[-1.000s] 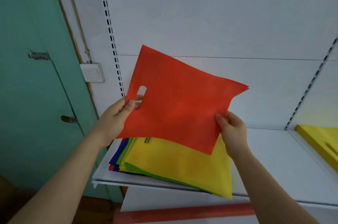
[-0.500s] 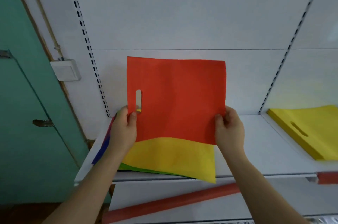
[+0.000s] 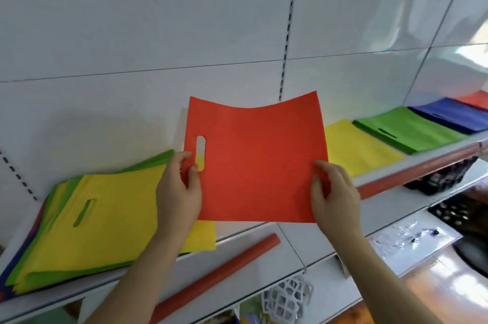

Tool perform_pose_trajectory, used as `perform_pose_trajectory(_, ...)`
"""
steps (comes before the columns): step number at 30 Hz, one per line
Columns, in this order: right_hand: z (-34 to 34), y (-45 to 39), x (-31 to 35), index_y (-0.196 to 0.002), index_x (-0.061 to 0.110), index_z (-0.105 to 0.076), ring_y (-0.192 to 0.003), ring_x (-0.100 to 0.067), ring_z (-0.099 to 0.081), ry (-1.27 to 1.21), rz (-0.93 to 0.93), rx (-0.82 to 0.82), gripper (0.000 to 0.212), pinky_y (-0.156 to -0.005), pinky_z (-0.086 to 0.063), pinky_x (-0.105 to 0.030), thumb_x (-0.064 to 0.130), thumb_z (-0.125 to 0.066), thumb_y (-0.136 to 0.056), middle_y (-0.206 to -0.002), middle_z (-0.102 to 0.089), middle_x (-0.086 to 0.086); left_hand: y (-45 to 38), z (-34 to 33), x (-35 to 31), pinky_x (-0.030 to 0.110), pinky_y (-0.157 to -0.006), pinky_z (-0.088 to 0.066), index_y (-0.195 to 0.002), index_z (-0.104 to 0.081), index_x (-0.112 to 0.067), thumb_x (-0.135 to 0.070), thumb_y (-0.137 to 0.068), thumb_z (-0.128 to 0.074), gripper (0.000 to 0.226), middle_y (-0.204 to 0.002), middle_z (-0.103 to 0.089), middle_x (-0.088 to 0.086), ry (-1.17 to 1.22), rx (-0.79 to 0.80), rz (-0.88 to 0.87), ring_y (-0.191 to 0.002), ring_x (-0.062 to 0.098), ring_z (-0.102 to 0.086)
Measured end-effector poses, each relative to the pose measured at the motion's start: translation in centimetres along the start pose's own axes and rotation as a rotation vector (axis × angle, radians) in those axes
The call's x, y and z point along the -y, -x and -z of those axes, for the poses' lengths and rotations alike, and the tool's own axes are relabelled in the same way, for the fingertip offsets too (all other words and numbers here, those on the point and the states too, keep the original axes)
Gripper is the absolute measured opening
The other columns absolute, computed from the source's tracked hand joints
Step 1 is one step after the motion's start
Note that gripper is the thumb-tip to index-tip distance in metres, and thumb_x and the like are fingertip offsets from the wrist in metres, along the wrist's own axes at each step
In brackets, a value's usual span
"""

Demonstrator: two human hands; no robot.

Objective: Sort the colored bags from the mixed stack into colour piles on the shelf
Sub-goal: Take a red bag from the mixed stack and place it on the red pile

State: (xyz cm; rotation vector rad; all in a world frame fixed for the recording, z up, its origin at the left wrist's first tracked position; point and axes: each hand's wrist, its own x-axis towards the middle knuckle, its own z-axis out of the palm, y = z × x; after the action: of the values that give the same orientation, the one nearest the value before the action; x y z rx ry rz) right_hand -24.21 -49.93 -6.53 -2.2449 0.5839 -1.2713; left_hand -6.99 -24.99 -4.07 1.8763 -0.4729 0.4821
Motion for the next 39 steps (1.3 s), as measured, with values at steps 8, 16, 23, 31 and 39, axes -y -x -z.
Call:
perform_pose_trajectory(8, 12.4, -2.1, -11.8, -0.146, 0.017, -0.055, -0.105, -0.016, -0.06, 0.146, -0.016, 0.061, 0.049, -0.087, -0.044, -0.025, 0.012, -0.063, -0.098, -0.136, -0.056, 0.004, 5.1, -14.7, -8.8, 0.02, -0.096, -0.041, -0.132, -0.062, -0.027, -0.016, -0.102, -0.058, 0.032, -0.124, -0.06, -0.019, 0.033, 0.11, -0.064, -0.111, -0.004, -0.054)
perform_pose_trajectory(16, 24.8, -4.1, -25.2, -0.148, 0.015, -0.054, -0.106, -0.02, -0.063, 0.259, -0.118, -0.013, 0.05, -0.083, -0.053, -0.033, 0.007, -0.062, -0.099, -0.138, -0.055, 0.003, 10.9, -30.8, -18.2, 0.015, -0.092, -0.04, -0.134, -0.061, -0.025, -0.013, -0.102, -0.06, 0.034, -0.124, -0.06, -0.015, 0.078, 0.286, -0.167, -0.109, -0.005, -0.052)
perform_pose_trajectory(23, 31.9, -5.2, -35.2, -0.15, 0.014, -0.052, -0.109, -0.021, -0.062, 0.343, -0.249, -0.102, 0.051, -0.085, -0.046, -0.03, 0.004, -0.06, -0.1, -0.141, -0.054, 0.002, 13.5, -44.4, -24.0, 0.004, -0.094, -0.038, -0.134, -0.061, -0.021, -0.003, -0.1, -0.06, 0.038, -0.123, -0.06, -0.013, 0.156, 0.432, -0.287, -0.113, 0.0, -0.055)
perform_pose_trajectory(31, 38.9, -11.5, -45.1, -0.15, 0.017, -0.053, -0.111, -0.013, -0.058, 0.473, -0.309, -0.188, 0.053, -0.087, -0.049, -0.031, 0.003, -0.061, -0.099, -0.139, -0.054, 0.006, 14.6, -61.2, -31.0, 0.015, -0.1, -0.041, -0.137, -0.061, -0.021, -0.004, -0.1, -0.059, 0.04, -0.124, -0.059, -0.016, 0.316, 0.571, -0.249, -0.115, -0.001, -0.056)
perform_pose_trajectory(39, 44.9, -16.4, -54.3, -0.154, 0.015, -0.049, -0.116, -0.016, -0.055, 0.57, -0.397, -0.279, 0.06, -0.088, -0.047, -0.032, 0.001, -0.061, -0.097, -0.14, -0.055, 0.0, 15.7, -75.6, -37.8, -0.005, -0.084, -0.035, -0.137, -0.059, -0.027, -0.012, -0.102, -0.059, 0.039, -0.118, -0.059, -0.018, 0.347, 0.711, -0.32, -0.109, -0.022, -0.049)
